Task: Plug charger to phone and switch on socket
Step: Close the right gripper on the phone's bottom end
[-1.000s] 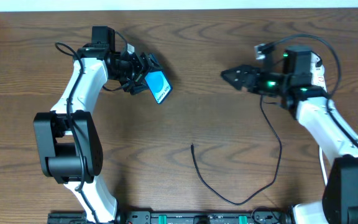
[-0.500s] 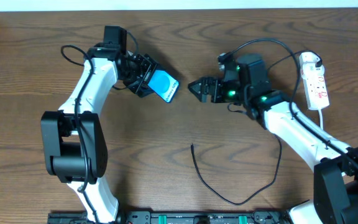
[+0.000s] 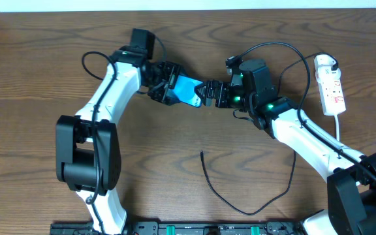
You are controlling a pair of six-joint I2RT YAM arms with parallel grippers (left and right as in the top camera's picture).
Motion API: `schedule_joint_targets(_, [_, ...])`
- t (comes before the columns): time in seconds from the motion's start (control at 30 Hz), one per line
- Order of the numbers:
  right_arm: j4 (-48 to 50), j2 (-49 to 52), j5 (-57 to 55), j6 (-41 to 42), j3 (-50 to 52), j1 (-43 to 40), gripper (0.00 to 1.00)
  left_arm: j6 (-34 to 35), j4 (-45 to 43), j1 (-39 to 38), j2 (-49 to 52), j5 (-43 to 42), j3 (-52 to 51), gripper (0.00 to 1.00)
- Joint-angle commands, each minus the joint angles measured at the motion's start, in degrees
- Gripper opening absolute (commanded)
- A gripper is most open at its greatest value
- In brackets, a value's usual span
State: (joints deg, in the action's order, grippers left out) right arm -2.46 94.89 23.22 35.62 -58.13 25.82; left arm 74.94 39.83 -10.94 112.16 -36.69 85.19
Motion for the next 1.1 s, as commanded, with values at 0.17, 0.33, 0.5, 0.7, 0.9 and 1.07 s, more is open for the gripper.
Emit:
schedule_joint_targets(0.17, [-0.1,0.5,-1.9,0.8,-1.2,0.5,0.92,7.8,-1.6,-4.3,-2.2,-0.3,0.2,0.07])
schedule_joint_targets(0.33, [-0.1,0.5,-1.9,0.8,-1.2,0.5,0.88,9.2,-1.8,-5.5,-2.2,-2.6,0.2,0.07])
schedule_joint_targets(0.5, [-0.1,0.5,-1.9,0.8,-1.2,0.5,0.79,10.1,-2.1,-5.5,-2.2,-5.6,0.2,0.07])
schedule_joint_targets(0.7, [-0.1,0.5,-1.9,0.8,-1.2,0.6,0.73,10.1,-2.7,-5.6,-2.2,-7.0,0.2,0.07])
schedule_joint_targets(0.9, [-0.1,0.5,-2.4,0.8,-1.2,1.2,0.72,11.3,-2.9,-5.6,-2.2,-7.9,0.2,0.07])
schedule_joint_targets(1.07, [-0.1,0.7,-2.4,0.8,-1.2,1.7,0.67,11.4,-2.9,-5.6,-2.2,-10.0,0.2,0.07])
